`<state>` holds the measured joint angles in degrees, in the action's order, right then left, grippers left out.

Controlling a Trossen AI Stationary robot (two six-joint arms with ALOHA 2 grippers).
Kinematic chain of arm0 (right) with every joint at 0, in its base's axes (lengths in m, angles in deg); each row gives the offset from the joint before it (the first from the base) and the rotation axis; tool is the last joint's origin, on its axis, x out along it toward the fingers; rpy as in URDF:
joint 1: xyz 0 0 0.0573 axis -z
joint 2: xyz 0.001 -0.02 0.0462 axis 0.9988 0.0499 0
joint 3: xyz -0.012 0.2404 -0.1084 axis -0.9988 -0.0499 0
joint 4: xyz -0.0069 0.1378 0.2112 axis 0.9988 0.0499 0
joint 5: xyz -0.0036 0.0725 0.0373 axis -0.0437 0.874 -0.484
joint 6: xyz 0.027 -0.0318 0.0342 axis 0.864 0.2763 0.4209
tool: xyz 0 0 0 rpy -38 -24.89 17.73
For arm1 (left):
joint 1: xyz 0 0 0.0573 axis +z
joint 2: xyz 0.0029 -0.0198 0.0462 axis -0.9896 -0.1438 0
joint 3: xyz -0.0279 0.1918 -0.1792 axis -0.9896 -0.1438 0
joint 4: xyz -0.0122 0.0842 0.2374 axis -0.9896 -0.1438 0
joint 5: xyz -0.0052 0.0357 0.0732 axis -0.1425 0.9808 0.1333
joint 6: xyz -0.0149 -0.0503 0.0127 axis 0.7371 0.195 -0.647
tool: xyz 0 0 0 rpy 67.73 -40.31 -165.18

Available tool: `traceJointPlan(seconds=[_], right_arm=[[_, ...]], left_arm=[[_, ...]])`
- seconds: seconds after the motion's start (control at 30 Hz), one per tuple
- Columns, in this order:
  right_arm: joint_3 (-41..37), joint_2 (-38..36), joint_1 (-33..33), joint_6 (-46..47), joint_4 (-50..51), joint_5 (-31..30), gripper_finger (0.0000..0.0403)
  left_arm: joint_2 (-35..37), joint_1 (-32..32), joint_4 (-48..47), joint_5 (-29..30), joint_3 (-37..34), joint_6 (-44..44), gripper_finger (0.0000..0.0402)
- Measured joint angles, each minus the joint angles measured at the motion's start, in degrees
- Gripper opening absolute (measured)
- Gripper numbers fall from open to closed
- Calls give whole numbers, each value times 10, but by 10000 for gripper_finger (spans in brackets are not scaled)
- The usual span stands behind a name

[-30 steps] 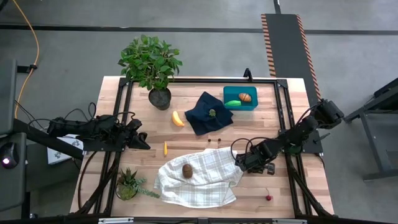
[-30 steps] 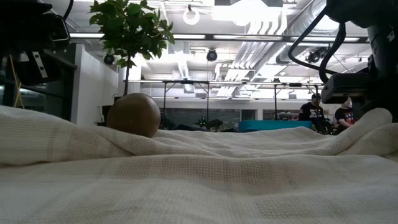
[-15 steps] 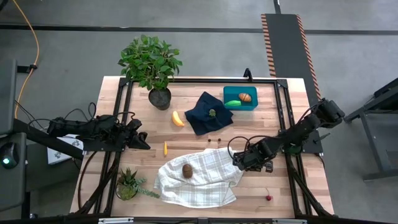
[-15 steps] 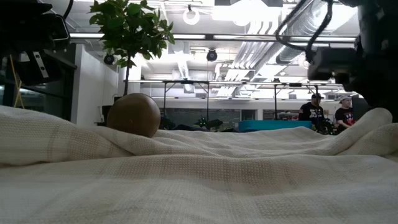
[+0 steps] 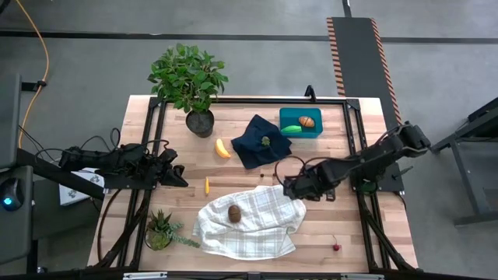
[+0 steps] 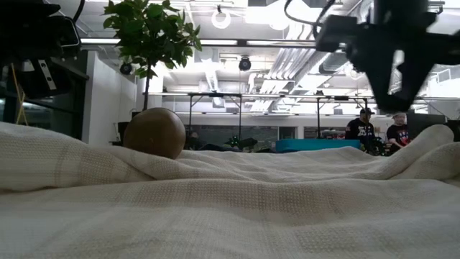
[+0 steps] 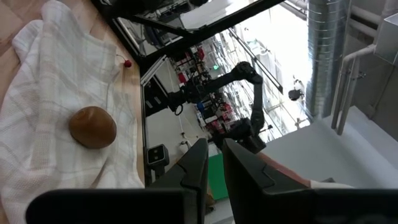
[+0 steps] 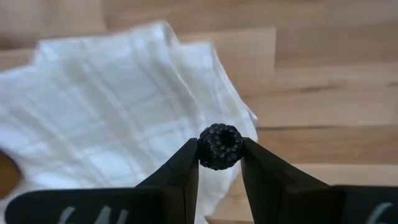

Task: Pick and placing Produce into tupperware
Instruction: Put the blackberry into the blue bin

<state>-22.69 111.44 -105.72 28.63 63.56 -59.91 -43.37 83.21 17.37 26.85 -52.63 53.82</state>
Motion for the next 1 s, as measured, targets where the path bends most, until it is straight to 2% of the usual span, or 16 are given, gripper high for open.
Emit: traceJointPlan(seconds=[0.53, 1.0], right_arm=[[52, 0, 148, -171, 11, -2, 87], [52, 0, 348, -447, 26, 33, 87]], left_arm=[[0, 0, 0, -1, 0, -12, 40], [0, 0, 0, 1, 0, -12, 40]])
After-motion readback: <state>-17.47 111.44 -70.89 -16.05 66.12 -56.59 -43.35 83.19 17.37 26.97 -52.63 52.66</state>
